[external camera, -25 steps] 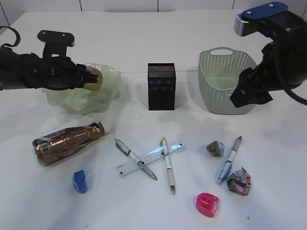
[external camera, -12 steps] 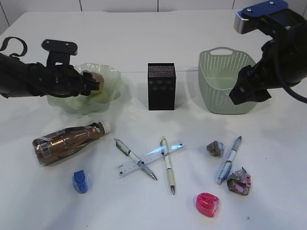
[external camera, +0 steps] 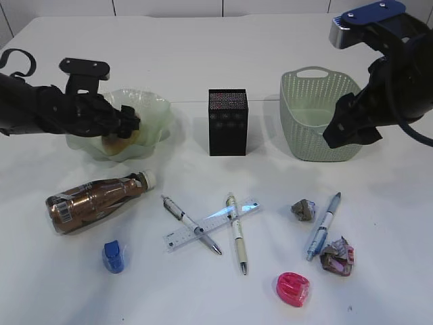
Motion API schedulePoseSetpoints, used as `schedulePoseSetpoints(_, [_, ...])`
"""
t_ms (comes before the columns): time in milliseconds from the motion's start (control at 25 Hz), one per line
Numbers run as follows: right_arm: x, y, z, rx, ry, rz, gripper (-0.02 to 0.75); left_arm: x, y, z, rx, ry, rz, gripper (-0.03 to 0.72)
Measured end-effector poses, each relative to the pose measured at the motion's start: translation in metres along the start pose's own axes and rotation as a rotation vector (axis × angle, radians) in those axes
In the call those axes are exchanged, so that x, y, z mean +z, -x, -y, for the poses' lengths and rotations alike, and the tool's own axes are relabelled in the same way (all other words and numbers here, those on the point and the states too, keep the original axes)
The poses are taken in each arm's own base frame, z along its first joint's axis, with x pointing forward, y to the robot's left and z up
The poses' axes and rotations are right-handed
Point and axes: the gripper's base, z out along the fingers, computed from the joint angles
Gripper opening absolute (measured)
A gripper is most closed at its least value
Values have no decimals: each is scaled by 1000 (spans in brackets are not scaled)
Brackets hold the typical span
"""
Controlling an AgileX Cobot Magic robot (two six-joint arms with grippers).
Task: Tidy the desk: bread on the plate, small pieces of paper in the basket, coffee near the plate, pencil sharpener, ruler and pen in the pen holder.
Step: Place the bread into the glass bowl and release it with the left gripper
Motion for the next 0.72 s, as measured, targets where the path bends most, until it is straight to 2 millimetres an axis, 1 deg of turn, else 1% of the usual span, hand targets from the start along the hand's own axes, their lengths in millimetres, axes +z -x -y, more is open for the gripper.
schedulePoseSetpoints(160, [0,0,0,0,0,0,533,-23,26,2,1,-11,44,594])
schedulePoseSetpoints(280, [0,0,0,0,0,0,533,-46,45,3,0,-25,50,594])
schedulePoseSetpoints(600, [0,0,-1,9,8,3,533,-108,74,8,16,-72,-43,594])
schedulePoseSetpoints(720, [0,0,-1,10,9,4,533,-134,84,16,30,-100,-47,594])
